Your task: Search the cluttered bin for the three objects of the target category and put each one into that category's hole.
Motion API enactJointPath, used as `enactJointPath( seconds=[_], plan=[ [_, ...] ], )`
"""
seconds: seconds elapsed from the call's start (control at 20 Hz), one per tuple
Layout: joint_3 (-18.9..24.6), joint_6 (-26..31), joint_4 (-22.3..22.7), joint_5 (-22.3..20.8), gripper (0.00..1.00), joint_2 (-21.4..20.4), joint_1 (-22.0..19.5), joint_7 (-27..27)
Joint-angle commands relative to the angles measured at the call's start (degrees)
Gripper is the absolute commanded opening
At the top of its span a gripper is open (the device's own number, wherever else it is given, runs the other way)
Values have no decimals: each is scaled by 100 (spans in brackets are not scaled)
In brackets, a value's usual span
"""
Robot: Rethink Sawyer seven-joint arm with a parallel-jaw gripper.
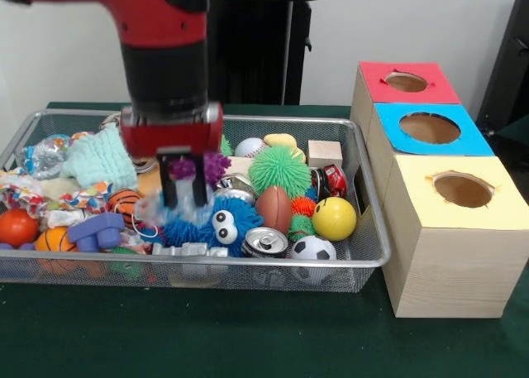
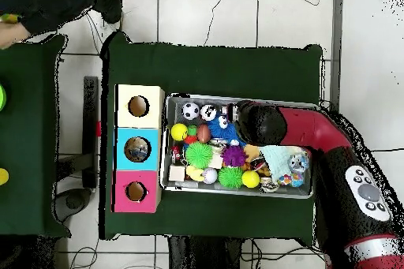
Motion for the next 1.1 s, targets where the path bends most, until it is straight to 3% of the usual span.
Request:
enactJointPath(
  seconds=[0.05,0.2,0.7,1.1],
  plan=[
    [370,1695,751,756,0,-1409,131,-178],
    [355,1913,820,930,0,-1589,162,-193],
    [347,1892,1305,1419,0,-2156,284,-129],
    [79,1760,1649,1728,0,-2471,799,478]
  ],
)
